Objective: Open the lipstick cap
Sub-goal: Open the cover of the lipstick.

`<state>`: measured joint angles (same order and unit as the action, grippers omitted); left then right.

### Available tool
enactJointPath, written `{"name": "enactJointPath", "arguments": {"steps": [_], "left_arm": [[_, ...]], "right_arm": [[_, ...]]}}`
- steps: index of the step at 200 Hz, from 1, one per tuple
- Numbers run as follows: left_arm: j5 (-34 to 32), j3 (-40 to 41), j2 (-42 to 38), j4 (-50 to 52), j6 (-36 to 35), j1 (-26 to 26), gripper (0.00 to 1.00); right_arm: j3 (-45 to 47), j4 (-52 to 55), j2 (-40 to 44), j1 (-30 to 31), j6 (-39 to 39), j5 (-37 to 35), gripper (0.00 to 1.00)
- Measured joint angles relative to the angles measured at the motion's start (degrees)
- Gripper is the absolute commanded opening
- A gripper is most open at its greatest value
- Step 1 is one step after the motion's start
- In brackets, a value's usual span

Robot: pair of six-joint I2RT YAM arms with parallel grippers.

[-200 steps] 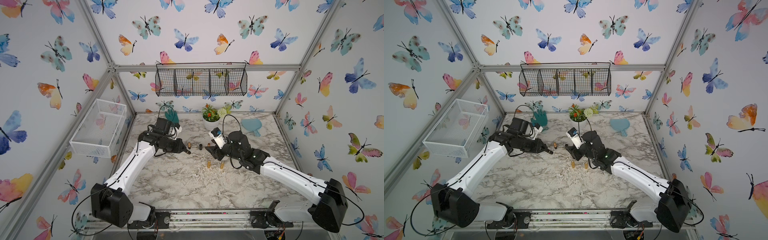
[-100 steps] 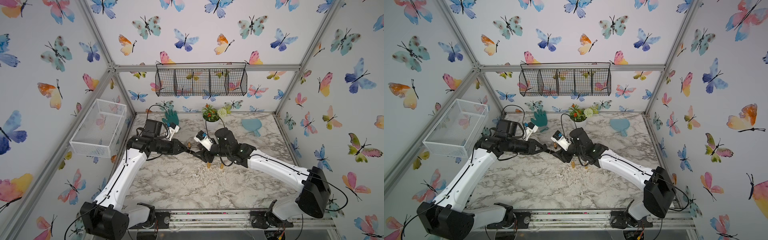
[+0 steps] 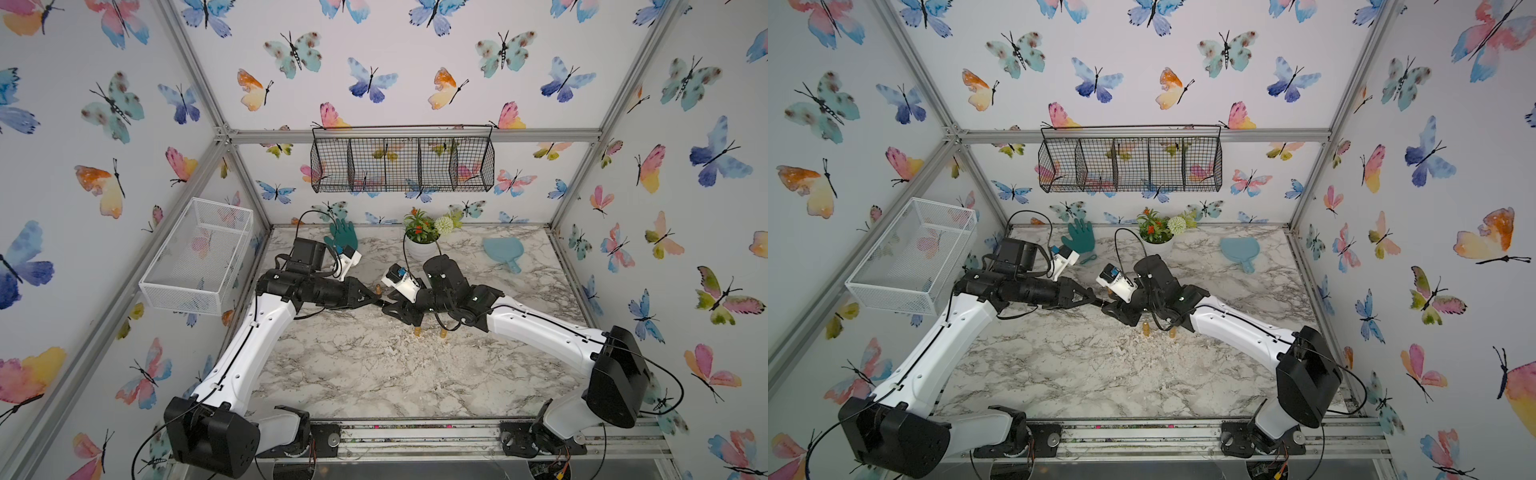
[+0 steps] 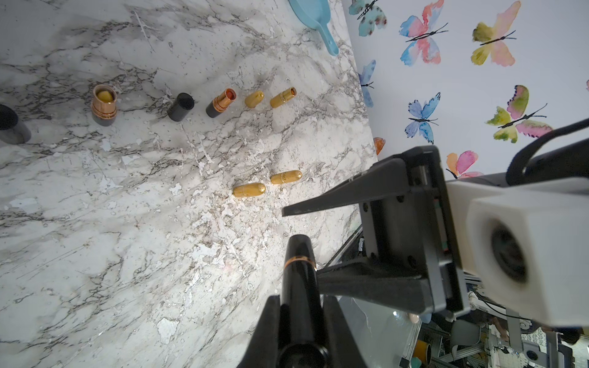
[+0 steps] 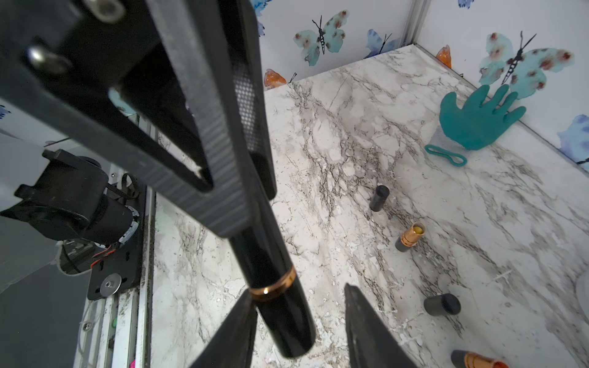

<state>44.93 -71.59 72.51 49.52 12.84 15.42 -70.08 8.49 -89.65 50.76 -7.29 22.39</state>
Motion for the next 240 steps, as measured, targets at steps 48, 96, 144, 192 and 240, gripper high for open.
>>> {"name": "enactJointPath", "arguments": {"steps": [48, 96, 144, 192, 240], "left_arm": [[-0.1, 0.0, 1.6, -0.5, -0.1, -0.4, 0.00], [0.2, -0.3, 3.0, -1.3, -0.1, -1.4, 0.00], [2.4, -0.3, 4.4, -2.2, 0.3, -3.6, 0.00], [4.8, -0.3, 4.4, -2.5, 1.4, -5.3, 0.00], [6.1, -0.4, 4.4, -3.0, 1.9, -5.9, 0.00]], "right_arm": [[-0.1, 0.1, -1.1, 1.0, -0.9, 1.5, 0.05], [0.0, 0.4, -1.1, 1.2, -1.6, -2.9, 0.02], [1.0, -1.7, -0.5, 2.4, -2.7, -8.5, 0.02], [1.9, -3.8, 0.3, 2.9, -2.9, -10.5, 0.02], [2.0, -4.3, 0.9, 3.0, -2.9, -11.1, 0.02]]}}
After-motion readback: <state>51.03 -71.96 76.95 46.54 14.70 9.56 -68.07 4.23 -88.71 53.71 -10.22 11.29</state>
